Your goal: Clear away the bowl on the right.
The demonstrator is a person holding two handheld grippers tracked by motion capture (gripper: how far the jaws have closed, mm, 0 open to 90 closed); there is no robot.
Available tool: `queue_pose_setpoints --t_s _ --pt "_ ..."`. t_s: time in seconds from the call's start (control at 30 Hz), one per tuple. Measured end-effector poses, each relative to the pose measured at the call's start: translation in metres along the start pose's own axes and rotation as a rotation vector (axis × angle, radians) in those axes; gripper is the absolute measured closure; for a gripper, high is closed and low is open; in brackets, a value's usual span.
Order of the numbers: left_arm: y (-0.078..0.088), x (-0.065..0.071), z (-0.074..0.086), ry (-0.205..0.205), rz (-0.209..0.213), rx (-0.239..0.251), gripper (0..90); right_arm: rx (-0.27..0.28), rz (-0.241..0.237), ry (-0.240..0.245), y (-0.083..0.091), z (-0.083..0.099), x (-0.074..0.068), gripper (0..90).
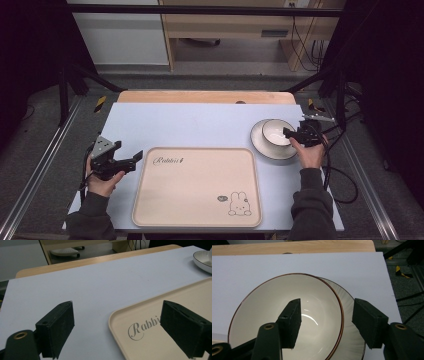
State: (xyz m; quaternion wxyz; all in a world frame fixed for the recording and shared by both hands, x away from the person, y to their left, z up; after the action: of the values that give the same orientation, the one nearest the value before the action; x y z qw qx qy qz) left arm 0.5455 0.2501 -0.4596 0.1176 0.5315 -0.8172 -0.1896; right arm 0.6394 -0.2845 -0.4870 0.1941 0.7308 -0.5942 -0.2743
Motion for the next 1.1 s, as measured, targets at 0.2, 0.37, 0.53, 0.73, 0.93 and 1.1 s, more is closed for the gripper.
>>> queue_pose_setpoints --t_s 0.2,0.37,0.53,0.73,0.93,1.1 --pt "0.0 0.0 0.0 0.001 -0.001 0.001 11.7 -0.038 -0.004 -0.017 -0.004 0.005 0.001 43.8" --pt "0.0 0.0 0.0 0.0 -0.001 -0.002 11.7 -0.058 0.002 -0.012 -0.006 0.008 0.003 45.2" --pt "-0.001 0.0 0.001 -0.001 -0.001 -0.003 11.7 -0.088 0.018 -0.022 -0.009 0.013 0.007 49.3" --pt "-0.001 0.0 0.001 -0.003 -0.002 -0.006 11.7 -0.101 0.023 -0.025 -0.011 0.015 0.01 53.1" --pt "-0.001 0.0 0.002 -0.004 -0.001 -0.007 11.7 -0.124 0.028 -0.027 -0.013 0.018 0.012 58.3" --pt "-0.002 0.0 0.002 -0.005 -0.002 -0.009 11.7 -0.14 0.022 -0.045 -0.014 0.019 0.011 61.6"
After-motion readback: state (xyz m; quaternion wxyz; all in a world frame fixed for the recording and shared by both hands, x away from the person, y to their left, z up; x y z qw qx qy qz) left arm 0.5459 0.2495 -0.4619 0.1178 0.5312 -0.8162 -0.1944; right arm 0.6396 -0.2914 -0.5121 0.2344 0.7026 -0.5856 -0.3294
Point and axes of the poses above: each handheld gripper's, and its own axes: y roughly backward along the jaws, z roughly out of its underside, x roughly to its right, the point moved 10 cm from there along -y, roughly forward along the jaws, and after that the axes turned 3 degrees about -z, right-handed, at the moved point
